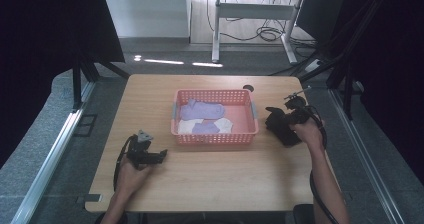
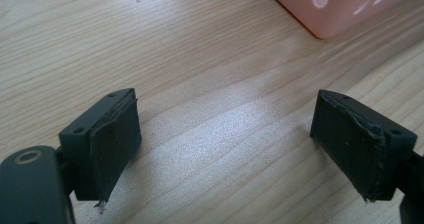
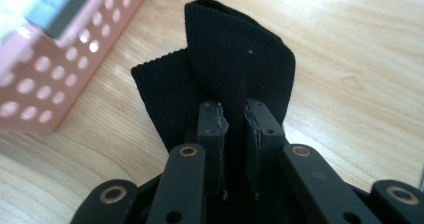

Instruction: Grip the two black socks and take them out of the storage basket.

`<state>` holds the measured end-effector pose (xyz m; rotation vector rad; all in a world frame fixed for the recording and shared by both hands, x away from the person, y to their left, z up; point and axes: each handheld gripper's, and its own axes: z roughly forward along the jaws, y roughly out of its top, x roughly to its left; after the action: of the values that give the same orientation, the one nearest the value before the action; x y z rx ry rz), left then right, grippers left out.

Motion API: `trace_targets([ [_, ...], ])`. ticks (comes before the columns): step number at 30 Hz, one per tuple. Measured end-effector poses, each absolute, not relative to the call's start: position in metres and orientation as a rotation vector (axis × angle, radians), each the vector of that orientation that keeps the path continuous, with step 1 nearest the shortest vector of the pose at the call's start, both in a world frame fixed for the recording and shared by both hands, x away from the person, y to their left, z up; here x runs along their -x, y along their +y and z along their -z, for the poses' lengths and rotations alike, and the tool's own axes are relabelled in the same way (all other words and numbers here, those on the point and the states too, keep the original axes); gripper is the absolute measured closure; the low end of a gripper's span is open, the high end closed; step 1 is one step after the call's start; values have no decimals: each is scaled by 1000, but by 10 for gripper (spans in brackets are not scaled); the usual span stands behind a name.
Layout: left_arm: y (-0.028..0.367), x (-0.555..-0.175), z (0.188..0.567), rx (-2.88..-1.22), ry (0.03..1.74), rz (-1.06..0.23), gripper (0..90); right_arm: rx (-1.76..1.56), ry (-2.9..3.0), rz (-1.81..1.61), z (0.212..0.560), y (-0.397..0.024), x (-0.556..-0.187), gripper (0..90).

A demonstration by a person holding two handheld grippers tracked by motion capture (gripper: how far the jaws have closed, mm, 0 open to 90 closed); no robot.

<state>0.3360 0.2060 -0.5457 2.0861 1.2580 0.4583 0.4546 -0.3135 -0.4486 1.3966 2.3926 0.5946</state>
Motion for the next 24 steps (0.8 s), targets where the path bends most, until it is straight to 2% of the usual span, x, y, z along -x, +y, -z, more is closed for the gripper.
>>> trace_targets([
  [13,206,-336,546,-2086,1257,-459,123,-1409,2479,-487,489,-307,-456,716],
  [17,206,-336,546,-2086,1257,-459,123,-1411,2477,-491,488,-308,-456,691],
  [24,206,-336,546,-2086,1258,-459,123,-1415,2459,-507,483,-310,-454,595],
])
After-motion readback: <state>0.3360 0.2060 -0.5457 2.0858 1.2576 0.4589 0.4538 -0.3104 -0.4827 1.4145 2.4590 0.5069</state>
